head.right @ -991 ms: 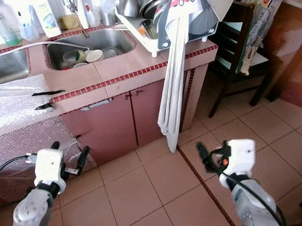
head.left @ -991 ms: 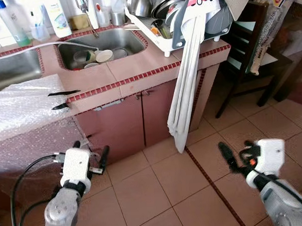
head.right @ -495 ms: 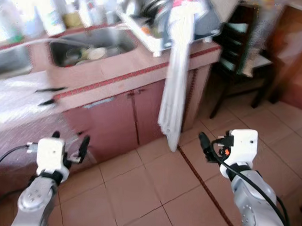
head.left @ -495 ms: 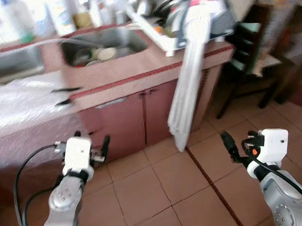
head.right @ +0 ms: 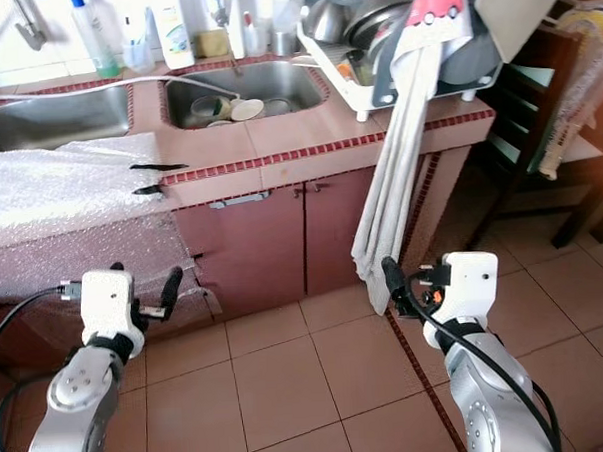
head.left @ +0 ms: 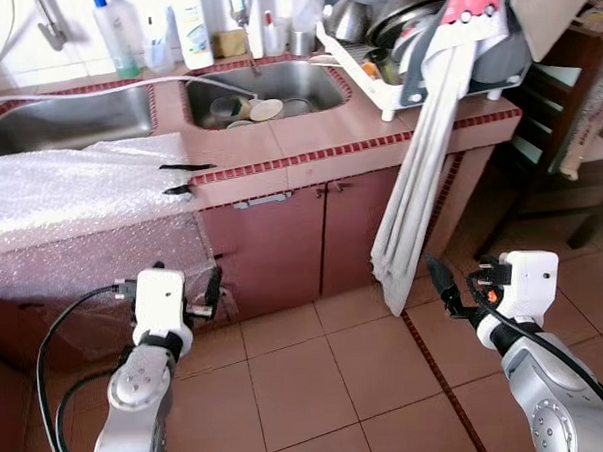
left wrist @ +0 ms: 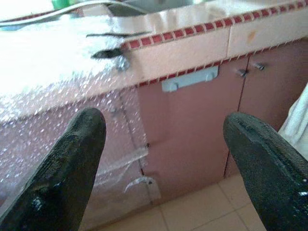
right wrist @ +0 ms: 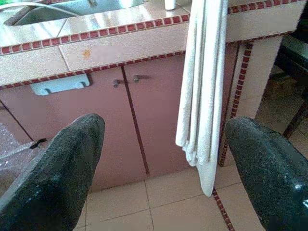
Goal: Kitchen organization
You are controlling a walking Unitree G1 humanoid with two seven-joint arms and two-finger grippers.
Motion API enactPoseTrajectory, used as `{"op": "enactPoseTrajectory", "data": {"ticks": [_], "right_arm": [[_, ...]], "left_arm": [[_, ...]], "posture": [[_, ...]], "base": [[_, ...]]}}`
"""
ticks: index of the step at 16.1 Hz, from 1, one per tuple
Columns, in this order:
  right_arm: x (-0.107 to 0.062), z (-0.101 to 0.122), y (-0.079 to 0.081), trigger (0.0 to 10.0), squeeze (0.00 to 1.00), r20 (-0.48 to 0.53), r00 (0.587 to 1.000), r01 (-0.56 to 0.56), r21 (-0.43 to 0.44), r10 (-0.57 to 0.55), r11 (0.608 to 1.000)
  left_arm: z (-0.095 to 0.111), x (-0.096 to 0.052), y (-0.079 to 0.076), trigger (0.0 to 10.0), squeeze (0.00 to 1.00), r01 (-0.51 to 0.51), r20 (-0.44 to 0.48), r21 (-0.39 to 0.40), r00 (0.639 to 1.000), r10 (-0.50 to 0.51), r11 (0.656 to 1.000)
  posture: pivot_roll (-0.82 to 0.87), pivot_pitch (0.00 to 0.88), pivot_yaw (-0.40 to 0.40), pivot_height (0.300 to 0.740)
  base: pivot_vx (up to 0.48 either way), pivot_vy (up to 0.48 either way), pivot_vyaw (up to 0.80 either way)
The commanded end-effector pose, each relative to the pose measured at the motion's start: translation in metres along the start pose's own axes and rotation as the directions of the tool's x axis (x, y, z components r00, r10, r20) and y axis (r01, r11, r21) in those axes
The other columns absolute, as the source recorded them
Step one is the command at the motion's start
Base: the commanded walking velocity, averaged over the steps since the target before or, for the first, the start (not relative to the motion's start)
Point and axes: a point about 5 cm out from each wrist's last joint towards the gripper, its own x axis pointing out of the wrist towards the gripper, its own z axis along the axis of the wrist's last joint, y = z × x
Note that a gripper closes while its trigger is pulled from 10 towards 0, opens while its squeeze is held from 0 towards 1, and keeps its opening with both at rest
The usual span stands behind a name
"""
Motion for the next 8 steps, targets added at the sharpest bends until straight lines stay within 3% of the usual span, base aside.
{"op": "enactPoseTrajectory", "data": {"ticks": [1, 2, 6, 8], "right_arm": [[0.0025, 0.0044, 0.0029, 10.0, 0.0, 0.011, 1.0, -0.002, 0.004, 0.002, 1.0], [0.0026, 0.0045, 0.0038, 10.0, 0.0, 0.012, 1.0, -0.001, 0.005, 0.001, 1.0], [0.0015, 0.0001, 0.0062, 10.0, 0.0, 0.006, 1.0, 0.014, 0.013, -0.014, 1.0], [0.0014, -0.0009, 0.0076, 10.0, 0.0, 0.004, 1.0, 0.016, 0.016, -0.016, 1.0]], "left_arm": [[0.002, 0.0017, 0.0019, 10.0, 0.0, -0.011, -0.007, -0.002, 1.0, 0.011, 1.0], [0.0037, 0.0027, 0.0014, 10.0, 0.0, -0.012, -0.006, -0.007, 1.0, 0.012, 1.0], [0.0062, 0.0039, -0.0002, 10.0, 0.0, -0.005, -0.018, -0.009, 1.0, 0.005, 1.0], [0.0064, 0.0042, 0.0002, 10.0, 0.0, -0.004, -0.023, -0.008, 1.0, 0.004, 1.0]], "posture": [[-0.12, 0.04, 0.03, 0.74], [-0.12, 0.041, 0.033, 0.74], [-0.12, 0.05, 0.047, 0.74], [-0.11, 0.052, 0.051, 0.74]], "base": [[0.0, 0.0, 0.0], [0.0, 0.0, 0.0], [0.0, 0.375, 0.0], [0.0, 0.0, 0.0]]}}
